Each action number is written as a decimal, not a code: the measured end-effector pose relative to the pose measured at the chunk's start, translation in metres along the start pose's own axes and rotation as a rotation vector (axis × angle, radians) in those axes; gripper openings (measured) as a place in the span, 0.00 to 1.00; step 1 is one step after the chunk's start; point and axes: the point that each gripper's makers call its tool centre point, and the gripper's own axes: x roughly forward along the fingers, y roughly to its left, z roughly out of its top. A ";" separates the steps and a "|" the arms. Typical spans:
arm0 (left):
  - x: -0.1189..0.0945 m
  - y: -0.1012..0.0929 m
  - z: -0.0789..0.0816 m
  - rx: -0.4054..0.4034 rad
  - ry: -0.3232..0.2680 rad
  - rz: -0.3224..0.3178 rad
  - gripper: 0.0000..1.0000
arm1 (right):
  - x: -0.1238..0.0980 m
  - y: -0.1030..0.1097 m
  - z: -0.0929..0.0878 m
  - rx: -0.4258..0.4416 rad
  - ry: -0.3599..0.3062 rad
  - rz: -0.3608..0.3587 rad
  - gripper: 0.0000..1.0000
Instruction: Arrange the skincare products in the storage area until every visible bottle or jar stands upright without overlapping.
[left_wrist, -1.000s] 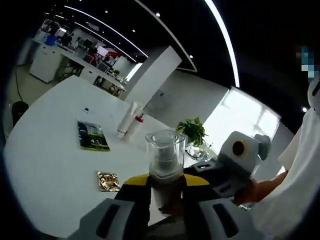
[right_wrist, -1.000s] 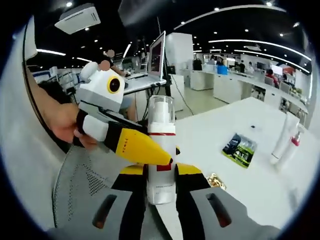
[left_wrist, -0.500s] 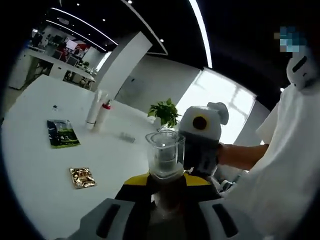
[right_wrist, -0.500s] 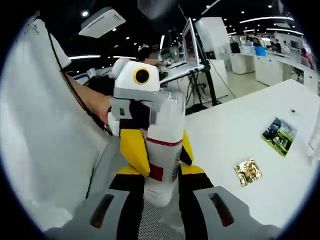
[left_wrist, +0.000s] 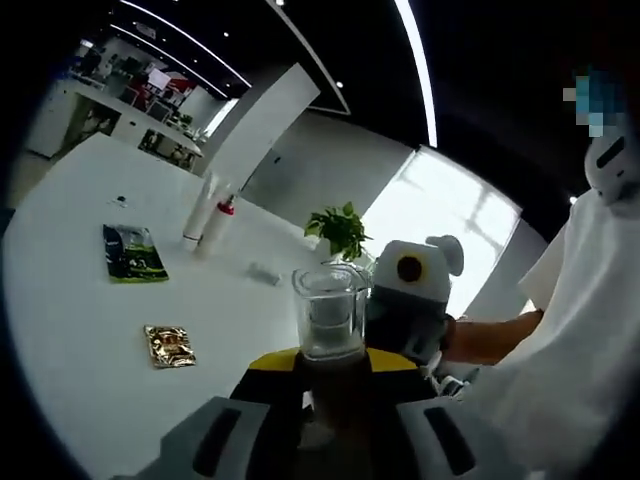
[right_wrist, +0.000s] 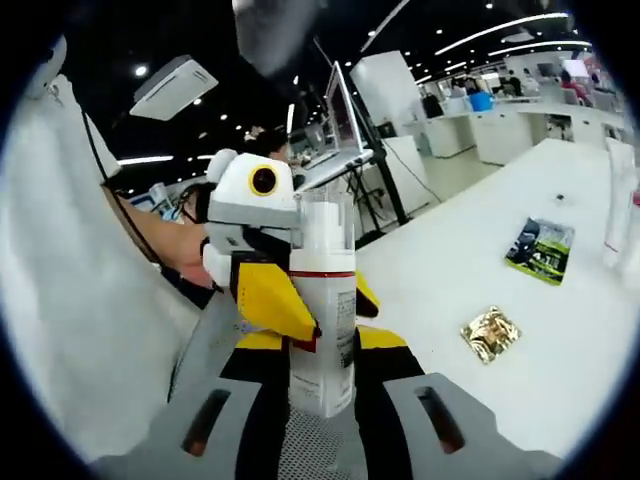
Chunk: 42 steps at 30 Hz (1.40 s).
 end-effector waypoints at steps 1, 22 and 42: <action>0.000 0.004 0.000 -0.005 0.000 0.023 0.22 | 0.002 -0.004 -0.002 -0.022 0.018 -0.042 0.22; -0.002 0.014 0.004 0.065 0.011 0.134 0.22 | 0.005 -0.011 0.000 -0.135 0.084 -0.107 0.21; -0.014 0.015 0.026 0.208 -0.020 0.142 0.23 | 0.009 -0.012 0.024 -0.135 -0.039 -0.120 0.20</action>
